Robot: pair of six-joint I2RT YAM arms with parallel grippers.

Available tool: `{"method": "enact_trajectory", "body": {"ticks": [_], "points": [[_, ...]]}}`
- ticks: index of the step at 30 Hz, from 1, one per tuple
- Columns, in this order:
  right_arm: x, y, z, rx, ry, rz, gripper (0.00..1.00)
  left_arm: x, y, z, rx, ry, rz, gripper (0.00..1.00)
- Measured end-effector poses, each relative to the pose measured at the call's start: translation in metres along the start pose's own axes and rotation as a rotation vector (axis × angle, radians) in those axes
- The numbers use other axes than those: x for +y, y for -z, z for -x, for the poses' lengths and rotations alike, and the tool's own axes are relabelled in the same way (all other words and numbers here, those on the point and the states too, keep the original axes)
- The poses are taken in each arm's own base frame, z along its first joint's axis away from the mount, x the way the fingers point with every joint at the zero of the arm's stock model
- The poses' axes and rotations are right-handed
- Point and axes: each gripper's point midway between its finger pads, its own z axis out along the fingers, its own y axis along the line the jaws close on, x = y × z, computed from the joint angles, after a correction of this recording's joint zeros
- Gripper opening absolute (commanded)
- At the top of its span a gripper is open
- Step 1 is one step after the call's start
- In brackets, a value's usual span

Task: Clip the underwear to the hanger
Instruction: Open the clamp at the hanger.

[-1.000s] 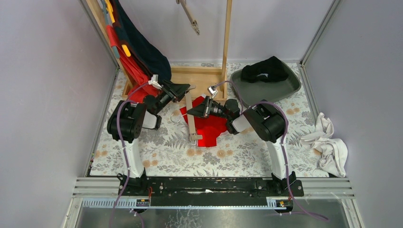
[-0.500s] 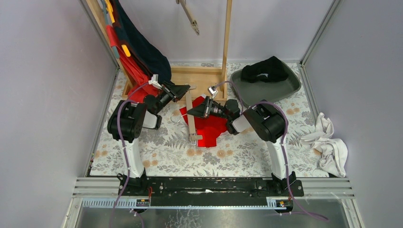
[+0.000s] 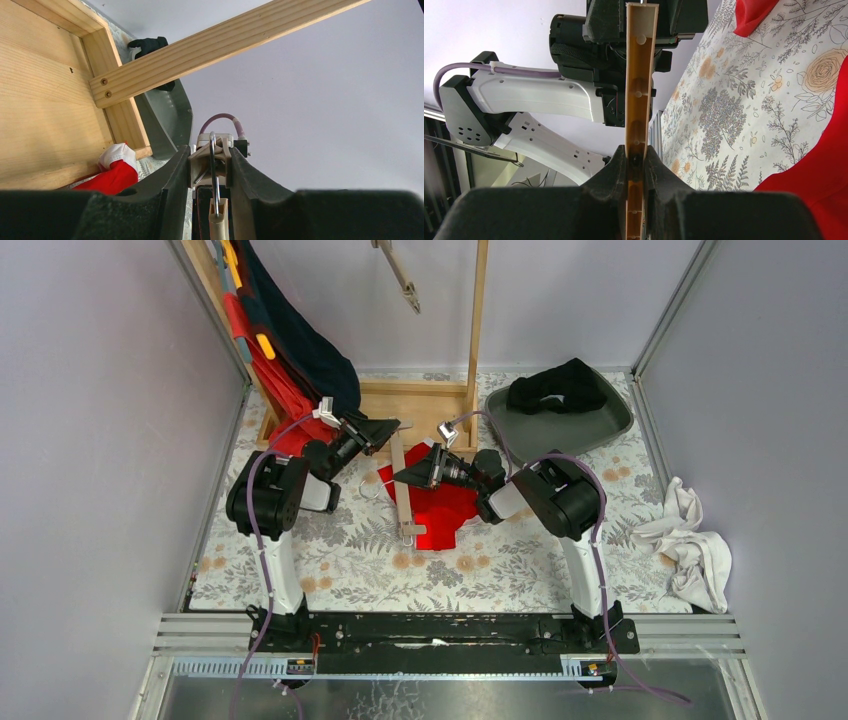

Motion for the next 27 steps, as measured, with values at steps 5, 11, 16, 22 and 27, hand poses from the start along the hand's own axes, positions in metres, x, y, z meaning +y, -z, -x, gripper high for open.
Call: {"method": "enact_trajectory", "body": {"ticks": [5, 11, 16, 22, 27], "points": [[-0.0008, 0.0008, -0.0009, 0.001, -0.002, -0.002, 0.00, 0.0000, 0.0004, -0.0012, 0.006, 0.000, 0.000, 0.33], [-0.0003, 0.0009, -0.0010, 0.001, -0.001, 0.000, 0.00, -0.0002, 0.0008, -0.0026, 0.014, -0.001, -0.002, 0.49], [-0.0001, 0.0011, -0.0011, 0.001, 0.000, 0.001, 0.00, 0.0002, 0.0014, -0.0038, 0.019, 0.000, -0.001, 0.40], [-0.0027, 0.0030, -0.0027, -0.001, -0.008, -0.008, 0.00, 0.0015, 0.0036, -0.0034, 0.016, 0.014, 0.005, 0.00], [-0.0040, 0.0038, -0.0033, -0.001, -0.012, -0.011, 0.05, 0.0019, 0.0051, -0.0038, 0.015, 0.022, 0.007, 0.00]]}}
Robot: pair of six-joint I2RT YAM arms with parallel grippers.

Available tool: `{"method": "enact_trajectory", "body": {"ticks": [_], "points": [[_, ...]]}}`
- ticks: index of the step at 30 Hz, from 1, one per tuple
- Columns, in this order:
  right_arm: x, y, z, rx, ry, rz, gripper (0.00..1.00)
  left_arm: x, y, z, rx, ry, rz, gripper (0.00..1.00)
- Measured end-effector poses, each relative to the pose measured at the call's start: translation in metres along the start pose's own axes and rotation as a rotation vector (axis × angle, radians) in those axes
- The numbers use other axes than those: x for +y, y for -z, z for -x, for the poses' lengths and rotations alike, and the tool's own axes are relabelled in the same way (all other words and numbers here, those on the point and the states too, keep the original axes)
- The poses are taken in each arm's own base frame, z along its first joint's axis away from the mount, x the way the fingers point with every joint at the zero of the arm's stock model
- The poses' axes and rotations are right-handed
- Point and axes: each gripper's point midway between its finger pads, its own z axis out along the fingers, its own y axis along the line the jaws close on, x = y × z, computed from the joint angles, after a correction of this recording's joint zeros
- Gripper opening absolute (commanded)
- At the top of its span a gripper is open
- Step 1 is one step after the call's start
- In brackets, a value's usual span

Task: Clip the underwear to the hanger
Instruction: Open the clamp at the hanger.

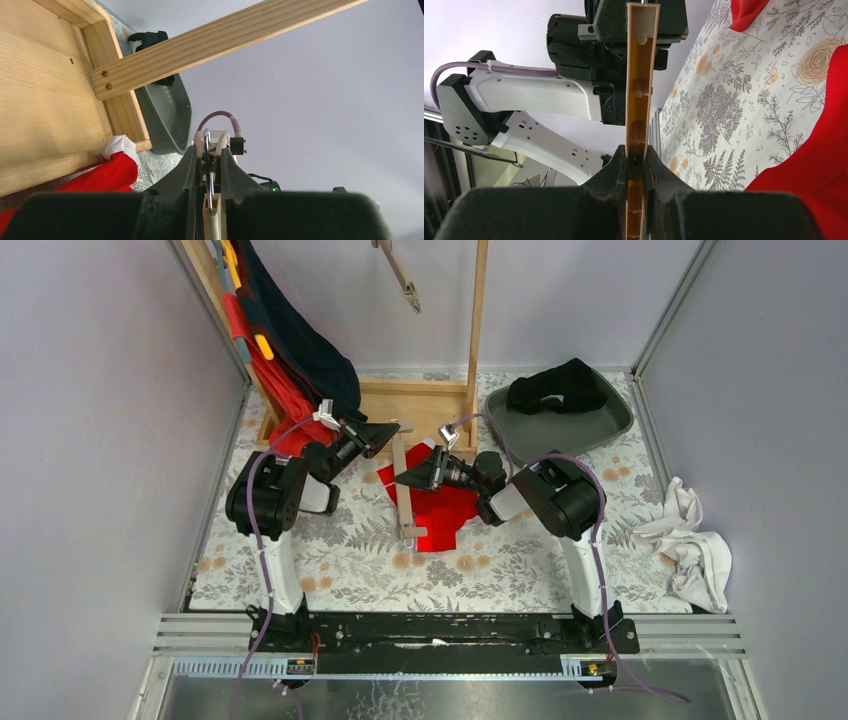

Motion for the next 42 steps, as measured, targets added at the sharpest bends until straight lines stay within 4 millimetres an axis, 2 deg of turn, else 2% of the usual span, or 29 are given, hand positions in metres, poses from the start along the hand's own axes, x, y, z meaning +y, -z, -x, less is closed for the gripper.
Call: {"method": "enact_trajectory", "body": {"ticks": [3, 4, 5, 8, 12, 18, 31, 35, 42], "points": [[0.000, 0.000, 0.000, 0.001, -0.001, 0.000, 0.36, 0.001, 0.001, -0.001, 0.000, 0.002, 0.003, 0.00], [0.000, 0.000, 0.000, 0.001, -0.003, -0.001, 0.44, 0.001, 0.001, -0.001, 0.000, 0.001, 0.003, 0.00], [0.000, 0.000, -0.001, 0.002, -0.005, -0.001, 0.50, 0.001, 0.001, -0.001, 0.001, 0.001, 0.004, 0.00], [-0.001, 0.003, 0.000, -0.003, 0.004, -0.003, 0.60, 0.004, 0.005, -0.002, 0.005, 0.002, 0.015, 0.00], [-0.006, 0.015, 0.005, -0.017, 0.015, -0.035, 0.62, 0.013, 0.017, -0.009, 0.016, 0.015, 0.048, 0.00], [-0.005, 0.036, 0.039, -0.066, 0.107, -0.102, 0.63, 0.020, 0.041, -0.018, 0.035, 0.023, 0.093, 0.00], [-0.049, 0.052, 0.093, 0.006, 0.482, -0.614, 0.65, 0.036, 0.075, -0.037, 0.077, 0.058, 0.168, 0.00], [-0.065, 0.061, 0.091, 0.076, 0.540, -0.745, 0.66, 0.042, 0.085, -0.044, 0.091, 0.066, 0.192, 0.00], [-0.089, 0.053, 0.071, 0.204, 0.588, -0.827, 0.66, 0.048, 0.098, -0.050, 0.102, 0.074, 0.222, 0.00]]}}
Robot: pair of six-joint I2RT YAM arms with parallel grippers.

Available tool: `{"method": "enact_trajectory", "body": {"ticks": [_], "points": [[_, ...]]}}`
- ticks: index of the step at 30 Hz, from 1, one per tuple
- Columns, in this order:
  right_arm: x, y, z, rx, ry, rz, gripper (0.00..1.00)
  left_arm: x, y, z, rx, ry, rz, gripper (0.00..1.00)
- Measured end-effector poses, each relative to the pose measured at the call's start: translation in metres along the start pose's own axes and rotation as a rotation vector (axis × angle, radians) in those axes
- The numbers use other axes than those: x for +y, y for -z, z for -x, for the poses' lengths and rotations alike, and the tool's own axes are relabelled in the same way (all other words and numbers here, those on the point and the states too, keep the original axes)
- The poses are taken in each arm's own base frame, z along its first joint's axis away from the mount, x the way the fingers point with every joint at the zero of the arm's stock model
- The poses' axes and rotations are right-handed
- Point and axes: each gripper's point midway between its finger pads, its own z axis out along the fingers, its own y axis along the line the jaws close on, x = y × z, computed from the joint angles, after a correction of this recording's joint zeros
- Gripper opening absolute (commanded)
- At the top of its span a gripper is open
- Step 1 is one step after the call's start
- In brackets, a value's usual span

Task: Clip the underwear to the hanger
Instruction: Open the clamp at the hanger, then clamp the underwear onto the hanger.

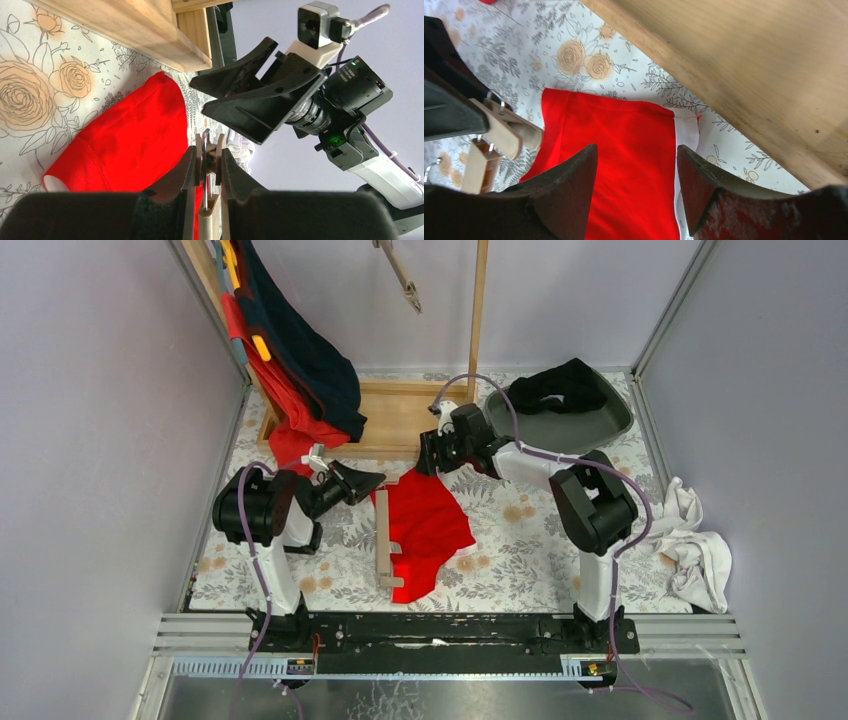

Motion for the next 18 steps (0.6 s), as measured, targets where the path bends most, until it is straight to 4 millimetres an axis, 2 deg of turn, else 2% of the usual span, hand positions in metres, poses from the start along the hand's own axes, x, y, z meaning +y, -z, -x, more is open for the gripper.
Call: {"method": "enact_trajectory", "body": {"ticks": [9, 11, 12, 13, 16, 17, 18], "points": [[-0.003, -0.030, -0.024, 0.093, 0.022, -0.019, 0.67, 0.009, 0.009, -0.005, 0.006, 0.010, 0.027, 0.00], [-0.003, -0.035, -0.027, 0.107, 0.025, -0.020, 0.64, 0.012, 0.010, -0.006, 0.008, 0.011, 0.033, 0.00], [-0.003, -0.038, -0.026, 0.108, 0.028, -0.022, 0.60, 0.013, 0.011, -0.006, 0.008, 0.012, 0.036, 0.00], [-0.002, -0.040, -0.026, 0.110, 0.031, -0.020, 0.49, 0.013, 0.011, -0.006, 0.009, 0.011, 0.037, 0.00], [-0.001, -0.044, -0.027, 0.114, 0.044, -0.020, 0.06, 0.015, 0.011, -0.006, 0.009, 0.014, 0.041, 0.00], [-0.001, -0.044, -0.028, 0.117, 0.046, -0.022, 0.01, 0.016, 0.012, -0.006, 0.008, 0.016, 0.044, 0.00], [-0.001, -0.044, -0.029, 0.119, 0.045, -0.027, 0.00, 0.018, 0.012, -0.006, 0.008, 0.019, 0.048, 0.00]]}}
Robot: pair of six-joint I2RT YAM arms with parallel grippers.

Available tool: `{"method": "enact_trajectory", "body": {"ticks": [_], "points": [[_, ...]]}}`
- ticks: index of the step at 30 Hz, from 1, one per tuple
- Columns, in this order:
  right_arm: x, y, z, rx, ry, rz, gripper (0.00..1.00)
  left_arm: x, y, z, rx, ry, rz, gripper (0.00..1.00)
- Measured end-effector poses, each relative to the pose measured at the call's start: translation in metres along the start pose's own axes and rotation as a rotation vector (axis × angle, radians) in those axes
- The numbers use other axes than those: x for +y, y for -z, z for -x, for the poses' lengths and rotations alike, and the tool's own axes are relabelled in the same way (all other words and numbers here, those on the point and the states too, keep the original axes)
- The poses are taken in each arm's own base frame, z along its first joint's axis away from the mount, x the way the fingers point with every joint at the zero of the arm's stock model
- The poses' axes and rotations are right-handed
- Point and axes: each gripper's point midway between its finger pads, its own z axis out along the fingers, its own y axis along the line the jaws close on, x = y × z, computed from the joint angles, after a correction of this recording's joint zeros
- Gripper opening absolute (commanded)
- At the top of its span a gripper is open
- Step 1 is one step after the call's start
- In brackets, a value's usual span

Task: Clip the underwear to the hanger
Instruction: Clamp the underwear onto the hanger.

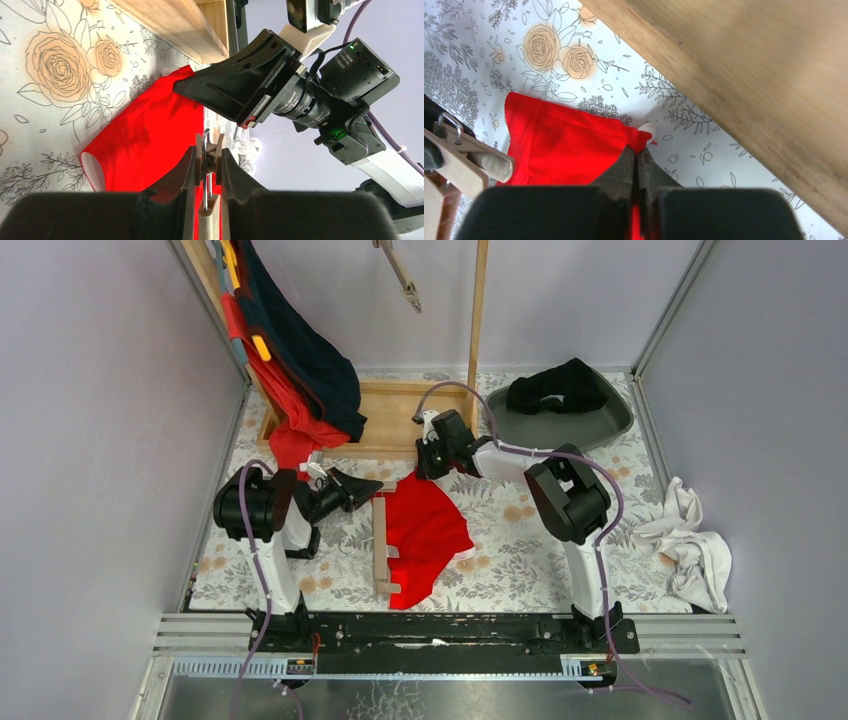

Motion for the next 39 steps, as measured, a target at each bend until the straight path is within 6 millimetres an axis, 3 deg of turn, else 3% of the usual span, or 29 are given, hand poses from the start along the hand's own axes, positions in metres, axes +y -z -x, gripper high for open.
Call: {"method": "enact_trajectory", "body": {"ticks": [7, 13, 18, 19, 20, 23, 24, 26, 33, 39], "points": [[-0.014, 0.010, -0.019, -0.008, -0.032, -0.086, 0.00, 0.006, -0.003, 0.003, 0.000, 0.007, 0.007, 0.00], [-0.033, 0.049, -0.042, -0.025, -0.083, -0.223, 0.00, -0.002, -0.013, 0.002, 0.019, -0.018, -0.021, 0.00], [-0.055, 0.084, -0.066, -0.038, -0.136, -0.336, 0.00, -0.014, -0.035, -0.016, 0.096, -0.048, -0.072, 0.00], [-0.060, 0.092, -0.068, -0.045, -0.147, -0.358, 0.03, -0.014, -0.038, -0.019, 0.110, -0.048, -0.075, 0.00], [-0.064, 0.097, -0.069, -0.053, -0.156, -0.374, 0.13, -0.014, -0.042, -0.024, 0.129, -0.048, -0.080, 0.00], [-0.076, 0.116, -0.065, -0.089, -0.180, -0.418, 0.54, -0.011, -0.051, -0.036, 0.173, -0.044, -0.085, 0.00], [-0.079, 0.121, -0.061, -0.105, -0.183, -0.426, 0.60, -0.010, -0.053, -0.040, 0.190, -0.042, -0.088, 0.00], [-0.079, 0.129, -0.051, -0.143, -0.169, -0.423, 0.63, -0.008, -0.054, -0.044, 0.209, -0.038, -0.088, 0.00], [-0.058, 0.132, -0.021, -0.214, -0.079, -0.314, 0.65, -0.008, -0.053, -0.049, 0.239, -0.033, -0.094, 0.00], [-0.035, 0.096, -0.018, -0.163, 0.020, -0.185, 0.64, -0.009, -0.054, -0.049, 0.246, -0.022, -0.095, 0.00]]}}
